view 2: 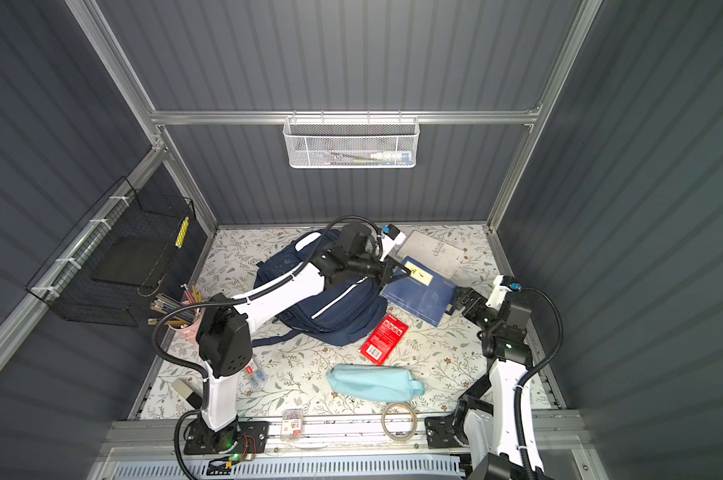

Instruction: Pack the student bag

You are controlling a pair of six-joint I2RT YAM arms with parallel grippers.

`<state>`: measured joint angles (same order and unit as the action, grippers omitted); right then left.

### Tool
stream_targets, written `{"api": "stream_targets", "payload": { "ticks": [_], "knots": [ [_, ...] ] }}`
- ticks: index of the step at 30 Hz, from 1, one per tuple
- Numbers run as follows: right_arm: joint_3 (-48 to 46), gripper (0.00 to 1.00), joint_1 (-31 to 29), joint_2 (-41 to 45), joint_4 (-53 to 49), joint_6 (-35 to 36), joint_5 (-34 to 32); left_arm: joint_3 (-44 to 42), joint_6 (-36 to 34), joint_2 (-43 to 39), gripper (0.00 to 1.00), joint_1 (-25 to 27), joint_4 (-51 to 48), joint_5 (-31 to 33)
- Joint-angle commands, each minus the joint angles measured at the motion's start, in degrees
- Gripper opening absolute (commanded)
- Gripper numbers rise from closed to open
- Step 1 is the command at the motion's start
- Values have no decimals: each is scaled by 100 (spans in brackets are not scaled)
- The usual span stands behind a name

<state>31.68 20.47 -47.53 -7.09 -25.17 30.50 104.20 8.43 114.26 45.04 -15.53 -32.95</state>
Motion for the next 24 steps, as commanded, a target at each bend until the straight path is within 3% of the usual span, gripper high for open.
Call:
{"api": "stream_targets", "payload": {
  "ticks": [1,4,8,11,17,24],
  "knots": [
    [372,91,-276,-148,854,133,1208,199,-2165,-153,0,-81,-1970,-307],
    [730,88,-809,-511,635,547,1268,-246,-2770,-386,0,-151,-2019,425],
    [1046,87,-1627,-1125,425,1011,1390,-433,-3264,-520,0,-416,-1963,-289],
    [1370,86,-2015,-1569,241,1220,1893,121,-3833,-282,0,-586,-2784,-1050],
    [1638,81,-2300,-2264,97,1511,2136,285,-4163,-158,0,-652,-3013,-1453],
    [2014,69,-2769,-2995,-261,1857,2675,261,-4138,-59,0,-773,-2859,-1776]
  ]
}}
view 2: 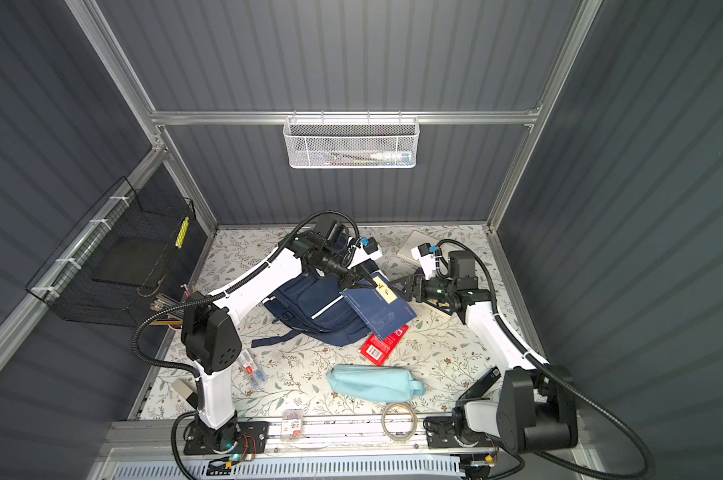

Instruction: Pack the student bag

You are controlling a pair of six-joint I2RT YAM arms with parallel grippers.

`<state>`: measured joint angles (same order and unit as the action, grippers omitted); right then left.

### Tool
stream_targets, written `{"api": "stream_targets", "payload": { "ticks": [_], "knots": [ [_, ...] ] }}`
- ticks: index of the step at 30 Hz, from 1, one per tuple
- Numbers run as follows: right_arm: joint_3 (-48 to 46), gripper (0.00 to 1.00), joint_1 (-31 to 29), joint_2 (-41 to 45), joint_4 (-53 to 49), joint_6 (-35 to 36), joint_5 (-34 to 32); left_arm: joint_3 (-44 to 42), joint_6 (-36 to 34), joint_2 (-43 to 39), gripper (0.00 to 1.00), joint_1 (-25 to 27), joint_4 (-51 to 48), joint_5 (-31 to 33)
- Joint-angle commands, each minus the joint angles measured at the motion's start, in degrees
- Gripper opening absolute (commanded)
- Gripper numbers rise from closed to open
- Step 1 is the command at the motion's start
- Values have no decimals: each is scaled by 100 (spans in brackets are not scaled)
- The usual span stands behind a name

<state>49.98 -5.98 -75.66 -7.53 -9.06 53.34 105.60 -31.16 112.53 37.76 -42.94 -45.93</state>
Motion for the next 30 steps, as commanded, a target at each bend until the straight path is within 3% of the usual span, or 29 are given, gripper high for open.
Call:
{"api": "stream_targets", "payload": {
  "ticks": [1,5,8,12,13,15,17,19,21,24,25,30],
  "knots": [
    [196,68,-163,-234,-216,254,426,108,-179,104,0,-53,-117,-536],
    [212,62,-264,-406,-263,377,464,85,-203,69,0,-103,-157,-648],
    [213,49,-271,-540,-241,345,632,40,-144,54,0,-181,-93,-871],
    [95,9,-268,-476,-8,204,697,-5,123,78,0,-193,18,-630],
    [43,3,-269,-430,87,170,677,1,183,98,0,-211,14,-580],
    [-46,0,-259,-313,249,101,633,-158,429,80,23,-267,317,-527],
    [-131,0,-231,-235,468,-47,575,-458,974,-46,59,-296,934,-181],
    [-189,0,-179,-146,541,-156,349,-826,1583,-254,83,-317,1606,460],
    [-295,0,-54,19,576,-320,-5,-1341,2462,-581,97,-361,2500,1655],
    [-657,0,326,401,1010,-1040,-398,-1807,3195,-897,100,-401,2865,3211],
    [-777,0,460,536,1097,-1231,-546,-1972,3312,-960,100,-401,2942,3461],
    [-1129,0,861,1310,908,-1548,-1294,-2886,3368,-1179,95,-388,3209,3783]
  ]
}}
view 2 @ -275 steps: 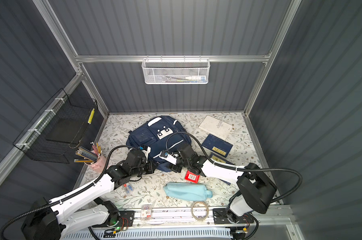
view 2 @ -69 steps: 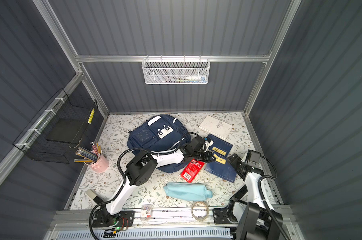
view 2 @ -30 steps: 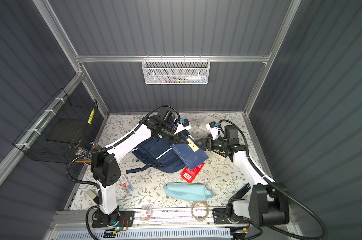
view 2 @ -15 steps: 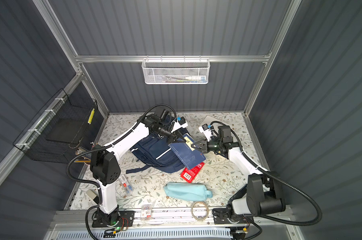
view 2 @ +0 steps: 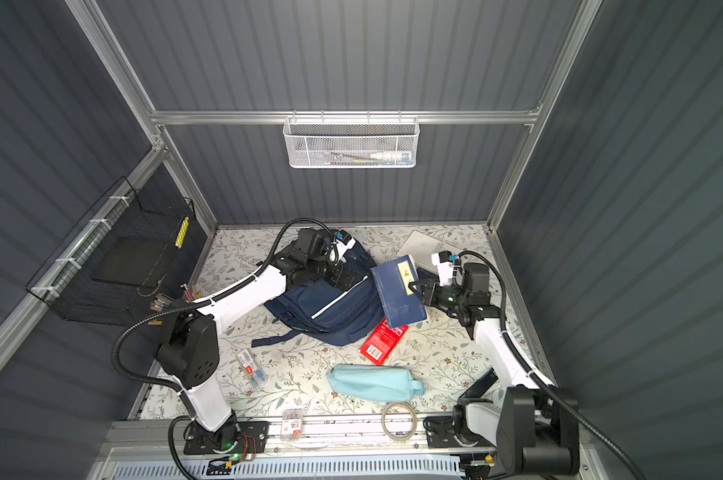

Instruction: Pack the student bag

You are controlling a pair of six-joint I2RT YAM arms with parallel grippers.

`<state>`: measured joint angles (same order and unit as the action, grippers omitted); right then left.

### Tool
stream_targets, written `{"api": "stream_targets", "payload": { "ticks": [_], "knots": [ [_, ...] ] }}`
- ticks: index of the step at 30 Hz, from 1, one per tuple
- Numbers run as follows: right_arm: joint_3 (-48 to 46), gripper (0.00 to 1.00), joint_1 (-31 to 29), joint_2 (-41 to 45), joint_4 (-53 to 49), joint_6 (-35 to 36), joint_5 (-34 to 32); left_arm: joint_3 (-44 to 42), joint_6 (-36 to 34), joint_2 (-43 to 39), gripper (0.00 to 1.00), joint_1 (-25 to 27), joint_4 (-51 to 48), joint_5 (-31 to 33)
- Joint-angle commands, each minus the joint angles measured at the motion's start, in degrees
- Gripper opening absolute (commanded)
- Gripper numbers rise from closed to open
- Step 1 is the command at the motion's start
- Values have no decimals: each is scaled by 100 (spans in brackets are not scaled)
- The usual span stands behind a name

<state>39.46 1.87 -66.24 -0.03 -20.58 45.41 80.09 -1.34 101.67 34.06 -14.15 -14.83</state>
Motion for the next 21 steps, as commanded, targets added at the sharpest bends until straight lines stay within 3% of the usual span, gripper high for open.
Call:
{"api": "stream_targets", "payload": {
  "ticks": [1,7,16,21],
  "knots": [
    [-80,0,85,443,61,-386,-624,-344,296,-25,94,29,144,777],
    [-269,0,94,653,76,-431,-852,-457,-410,195,90,717,-347,2137],
    [-456,0,94,560,422,-616,-662,-519,-315,729,90,971,-369,2366],
    [-526,0,77,568,615,-710,-497,-367,-238,964,69,971,-290,2448]
  ]
}}
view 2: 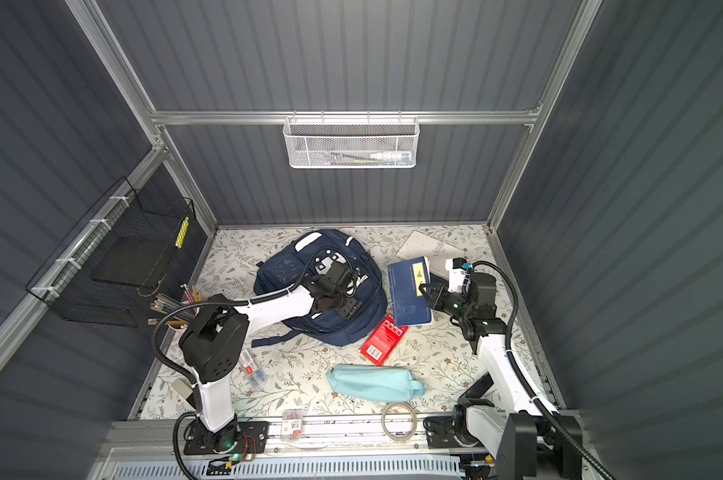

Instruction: Pack the student bag

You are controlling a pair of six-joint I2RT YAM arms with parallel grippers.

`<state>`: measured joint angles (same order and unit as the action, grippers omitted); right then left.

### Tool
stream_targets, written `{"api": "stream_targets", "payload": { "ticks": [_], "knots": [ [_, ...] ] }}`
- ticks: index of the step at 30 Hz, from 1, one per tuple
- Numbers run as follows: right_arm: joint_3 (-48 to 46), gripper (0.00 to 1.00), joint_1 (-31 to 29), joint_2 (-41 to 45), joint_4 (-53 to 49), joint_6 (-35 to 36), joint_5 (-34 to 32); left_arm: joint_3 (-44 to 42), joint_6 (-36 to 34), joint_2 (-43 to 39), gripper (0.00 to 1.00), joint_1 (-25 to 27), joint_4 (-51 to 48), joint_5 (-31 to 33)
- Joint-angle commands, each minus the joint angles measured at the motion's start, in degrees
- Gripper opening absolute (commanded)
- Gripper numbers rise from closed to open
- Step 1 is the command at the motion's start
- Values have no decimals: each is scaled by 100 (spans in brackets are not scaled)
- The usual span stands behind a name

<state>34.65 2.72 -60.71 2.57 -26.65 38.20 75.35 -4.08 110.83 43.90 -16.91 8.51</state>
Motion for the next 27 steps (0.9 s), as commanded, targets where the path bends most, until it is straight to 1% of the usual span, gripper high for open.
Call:
{"api": "stream_targets", "payload": {
  "ticks": [1,2,3,4,5,6,8,9,10,13,15,16,17,19,20,21,22,25,27],
  "knots": [
    [-54,0,-17,15,352,-93,234,126,31,80,69,-13,31,7],
    [-62,0,-25,11,358,-94,246,193,24,161,68,-14,14,-104],
    [-64,0,-33,15,367,-98,250,284,26,261,51,-13,-65,-204],
    [-84,0,-47,19,384,-117,255,364,42,327,31,-13,-144,-279],
    [-111,0,-73,45,395,-131,232,419,106,337,6,-13,-212,-306],
    [-116,0,-136,65,378,-179,141,449,200,261,0,-17,-244,-324],
    [-134,0,-328,83,320,-398,-162,515,392,-57,0,-82,-358,-337],
    [-172,0,-444,77,386,-625,-247,755,527,-288,0,-149,-452,-381],
    [-228,0,-541,64,514,-882,-288,802,652,-494,0,-244,-461,-467],
    [-479,0,-851,26,1173,-1949,-526,1020,1020,-965,0,-649,-584,-952],
    [-565,0,-1184,-47,1557,-2579,-877,1148,1183,-1150,0,-828,-698,-1082],
    [-605,0,-1344,-95,1775,-2781,-1034,1184,1230,-1209,0,-879,-686,-1149],
    [-648,0,-1561,-152,2026,-3015,-1316,1251,1260,-1238,0,-924,-704,-1228],
    [-697,0,-1966,-251,2270,-3434,-2120,1481,1259,-1226,0,-954,-849,-1265],
    [-704,0,-2186,-309,2447,-3583,-2487,1632,1215,-1197,0,-963,-972,-1221],
    [-680,0,-2387,-541,2659,-3653,-2744,1715,1188,-1189,0,-983,-1037,-1155],
    [-612,0,-2551,-676,2780,-3679,-2879,1736,1195,-1199,0,-1016,-1027,-1156],
    [-110,0,-2862,-1276,2765,-3738,-3154,1659,1352,-1286,0,-1068,-839,-1558],
    [292,0,-2998,-1933,2881,-3883,-3262,1645,1441,-1319,0,-1074,-770,-1746]
  ]
}}
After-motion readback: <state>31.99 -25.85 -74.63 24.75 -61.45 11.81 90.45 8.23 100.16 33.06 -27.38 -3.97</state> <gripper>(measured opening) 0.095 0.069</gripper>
